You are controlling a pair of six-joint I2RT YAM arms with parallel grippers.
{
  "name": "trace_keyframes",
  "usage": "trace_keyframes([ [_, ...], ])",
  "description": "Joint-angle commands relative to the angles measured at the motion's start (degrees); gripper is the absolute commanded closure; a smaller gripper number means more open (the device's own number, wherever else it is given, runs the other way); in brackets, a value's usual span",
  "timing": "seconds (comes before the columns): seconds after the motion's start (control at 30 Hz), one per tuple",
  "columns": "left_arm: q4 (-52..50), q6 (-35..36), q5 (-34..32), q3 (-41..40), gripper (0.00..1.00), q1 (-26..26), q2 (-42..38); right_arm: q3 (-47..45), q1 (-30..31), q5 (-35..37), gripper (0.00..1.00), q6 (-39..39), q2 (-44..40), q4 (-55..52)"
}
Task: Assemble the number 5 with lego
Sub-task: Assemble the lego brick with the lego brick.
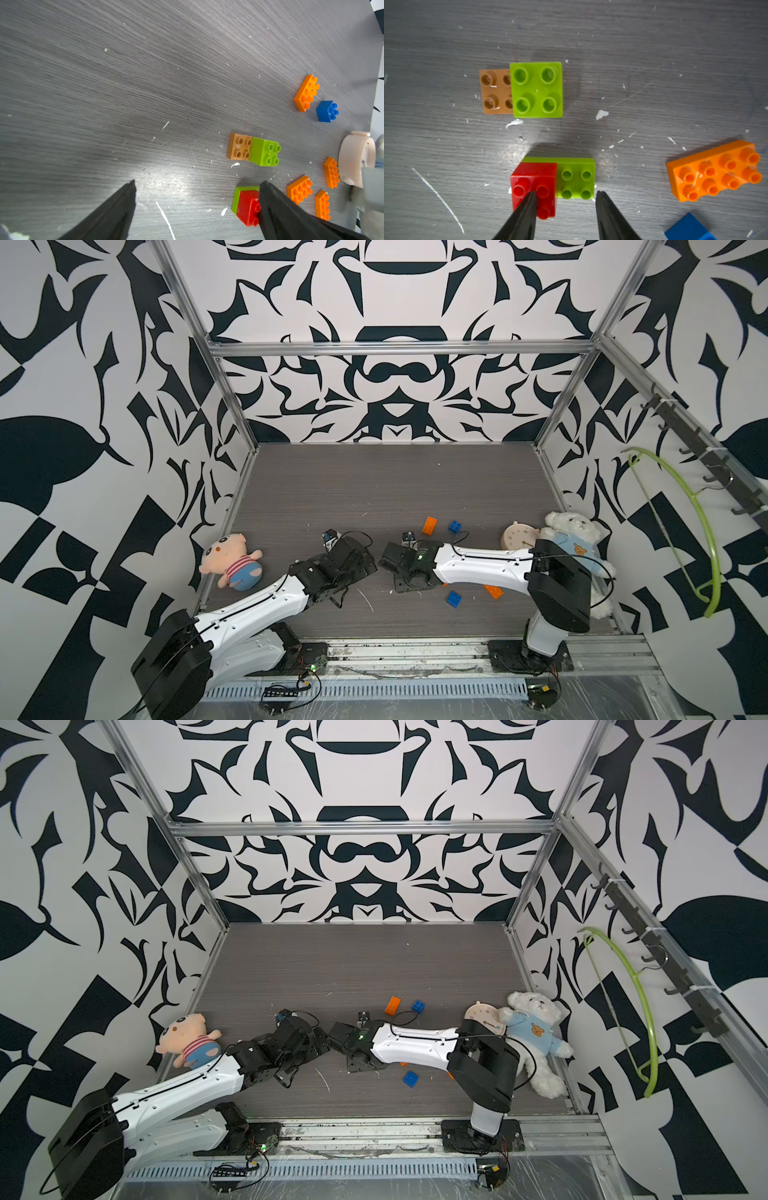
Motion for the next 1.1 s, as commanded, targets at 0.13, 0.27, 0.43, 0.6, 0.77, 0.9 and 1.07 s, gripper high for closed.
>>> trace_keyframes([
  [0.13,0.2,0.5,0.2,1.3,0.01,0.1,0.2,1.8,-0.5,0.5,0.50,-1.2,3.6,-6.0],
  [0.27,-0.2,0.1,-0.3,0.8,0.01,0.1,-0.1,-1.0,-0.3,-2.8,0.50,-1.1,6.2,-6.4],
  [0.43,-0.7,-0.4,-1.6,-0.1,0.01,0.1,-0.9,-2.5,0.3,-4.3,0.50,-1.4,8.9,-7.1],
  [0.6,-1.6,-0.5,-2.5,-0.2,0.01,0.1,-1.3,-1.8,1.0,-5.1,0.50,-2.3,11.8,-7.5],
  [0.77,-2.1,-0.6,-2.9,-0.6,0.01,0.1,-2.1,0.9,1.0,-4.3,0.50,-2.3,10.9,-7.6],
  [0.9,-3.5,-0.5,-4.0,-0.3,0.01,0.1,-3.3,3.5,0.9,-2.1,0.50,-3.0,7.5,-7.2],
  [1.07,-3.7,-0.6,-4.7,-0.7,0.01,0.1,-5.3,5.4,0.8,1.6,0.48,-4.1,2.5,-6.5],
])
